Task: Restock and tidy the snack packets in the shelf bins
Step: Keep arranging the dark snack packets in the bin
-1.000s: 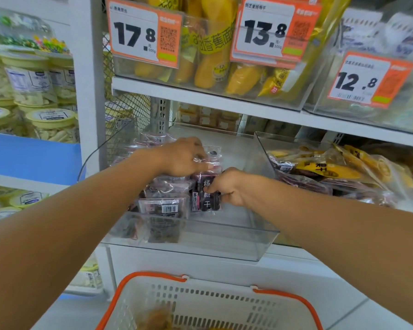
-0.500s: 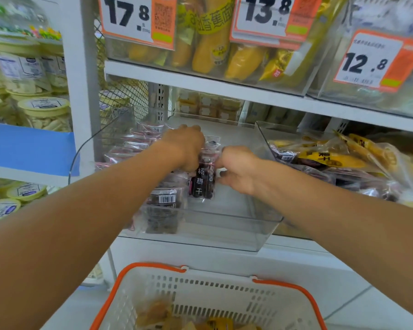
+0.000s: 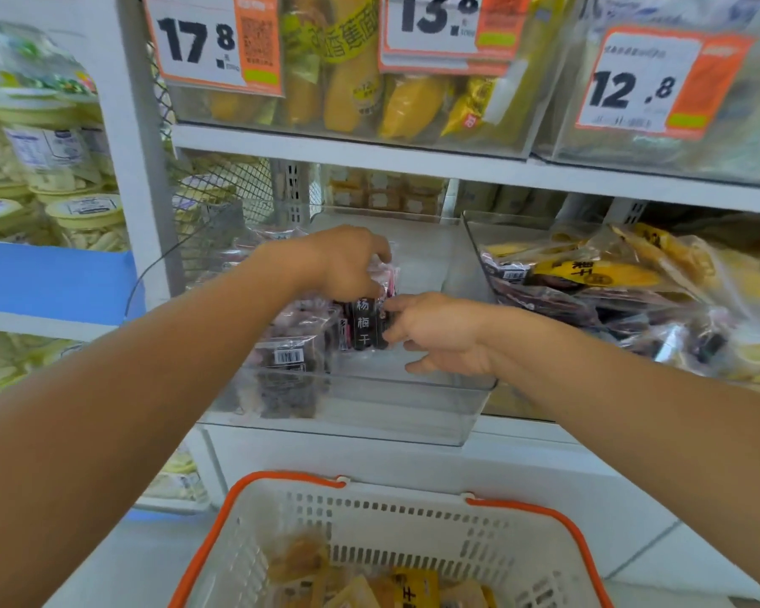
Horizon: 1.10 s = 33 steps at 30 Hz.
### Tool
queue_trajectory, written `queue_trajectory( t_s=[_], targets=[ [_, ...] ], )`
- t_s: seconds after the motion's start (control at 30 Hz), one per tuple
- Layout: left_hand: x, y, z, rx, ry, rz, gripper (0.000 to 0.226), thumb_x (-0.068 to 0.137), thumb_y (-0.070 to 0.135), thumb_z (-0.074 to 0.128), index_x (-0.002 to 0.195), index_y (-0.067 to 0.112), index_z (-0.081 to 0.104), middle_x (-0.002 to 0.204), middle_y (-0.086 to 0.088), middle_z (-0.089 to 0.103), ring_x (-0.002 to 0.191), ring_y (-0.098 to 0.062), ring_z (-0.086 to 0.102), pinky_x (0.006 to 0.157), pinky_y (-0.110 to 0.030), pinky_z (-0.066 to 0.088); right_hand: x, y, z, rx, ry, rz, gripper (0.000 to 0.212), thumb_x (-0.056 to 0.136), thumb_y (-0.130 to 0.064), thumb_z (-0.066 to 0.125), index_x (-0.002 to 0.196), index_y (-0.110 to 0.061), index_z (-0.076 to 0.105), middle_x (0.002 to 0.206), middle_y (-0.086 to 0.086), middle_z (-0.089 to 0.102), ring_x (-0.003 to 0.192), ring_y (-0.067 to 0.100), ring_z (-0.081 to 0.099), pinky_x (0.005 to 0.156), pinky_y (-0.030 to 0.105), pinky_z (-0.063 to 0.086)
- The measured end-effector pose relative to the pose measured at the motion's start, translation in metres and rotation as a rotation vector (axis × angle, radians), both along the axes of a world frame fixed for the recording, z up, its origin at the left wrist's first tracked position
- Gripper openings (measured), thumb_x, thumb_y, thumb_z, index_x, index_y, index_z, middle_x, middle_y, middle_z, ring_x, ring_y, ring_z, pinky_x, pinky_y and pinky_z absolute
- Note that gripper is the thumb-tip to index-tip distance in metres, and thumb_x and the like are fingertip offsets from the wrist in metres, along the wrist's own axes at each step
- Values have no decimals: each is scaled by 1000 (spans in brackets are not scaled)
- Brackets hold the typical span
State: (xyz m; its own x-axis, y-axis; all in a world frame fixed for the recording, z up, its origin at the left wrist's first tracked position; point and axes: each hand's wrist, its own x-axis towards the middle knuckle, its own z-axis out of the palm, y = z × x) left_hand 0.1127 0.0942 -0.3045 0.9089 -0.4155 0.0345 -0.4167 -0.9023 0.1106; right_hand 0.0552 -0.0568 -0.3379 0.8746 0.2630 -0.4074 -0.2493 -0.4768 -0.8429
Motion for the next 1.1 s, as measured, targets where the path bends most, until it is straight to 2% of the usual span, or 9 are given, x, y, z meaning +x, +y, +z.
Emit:
queue_trajectory(
  t_s=[0.1,0.2,0.3,0.4,0.53,0.63,0.87,0.97,1.1],
  targets=[
    [-8,-6,7,117,-56,-22,59,91,35,66,142,18,43,146,-7,46,128,-28,48,104,-41,43,-13,-5,13,-27,-186,2,47,97,-1,54,142,-13,49,129,14,56,114,23,57,107,37,48],
    [-23,-19,23,120,-161,-117,40,87,38,64,125,27,57,125,1,62,111,-23,57,91,-42,51,-43,-28,36,-189,-621,90,25,97,-8,57,120,-10,65,116,13,67,94,22,67,78,28,55],
    [-51,-45,37,-14,-235,-238,28,89,40,63,117,33,61,113,11,65,107,-16,58,90,-44,51,-79,-70,53,-673,-995,70,16,96,-28,59,110,-24,66,97,-5,67,82,14,64,73,33,56],
    [-77,-76,34,-184,-340,-306,38,89,47,63,124,31,59,122,10,63,112,-13,57,96,-34,47,-102,-118,69,-1144,-1044,-125,18,97,-42,54,97,-28,65,90,-6,64,80,19,60,64,32,49],
    [-85,-112,19,-330,-255,-290,59,89,56,59,139,28,49,139,9,54,126,-13,51,103,-32,41,-97,-178,76,-1121,-1075,-314,27,91,-49,64,98,-24,68,96,-2,64,93,23,61,69,35,51],
    [-79,-136,9,-318,-233,-329,63,92,65,45,145,31,41,144,10,50,129,-13,47,104,-40,44,-89,-209,59,-1149,-964,-418,52,85,-70,58,109,-24,59,100,-1,60,96,25,60,69,34,46],
    [-46,-183,11,-222,-109,-295,44,85,56,41,116,31,60,96,3,67,82,-16,59,70,-33,48,-69,-231,41,-693,-1001,-314,45,97,-48,58,137,-27,59,130,-4,66,119,18,59,91,30,43],
    [-39,-200,18,-185,-59,-177,44,84,58,38,97,26,65,76,2,63,72,-19,57,60,-32,34,-61,-234,41,-725,-1082,-250,49,100,-29,56,148,-32,44,108,4,74,94,25,67,83,36,54],
    [-28,-210,22,-101,0,-93,41,91,56,44,105,24,65,87,1,64,84,-20,58,76,-38,43,-50,-230,38,-636,-1054,-297,89,97,-20,59,160,-26,-3,80,3,70,67,22,65,63,49,57]
  ],
)
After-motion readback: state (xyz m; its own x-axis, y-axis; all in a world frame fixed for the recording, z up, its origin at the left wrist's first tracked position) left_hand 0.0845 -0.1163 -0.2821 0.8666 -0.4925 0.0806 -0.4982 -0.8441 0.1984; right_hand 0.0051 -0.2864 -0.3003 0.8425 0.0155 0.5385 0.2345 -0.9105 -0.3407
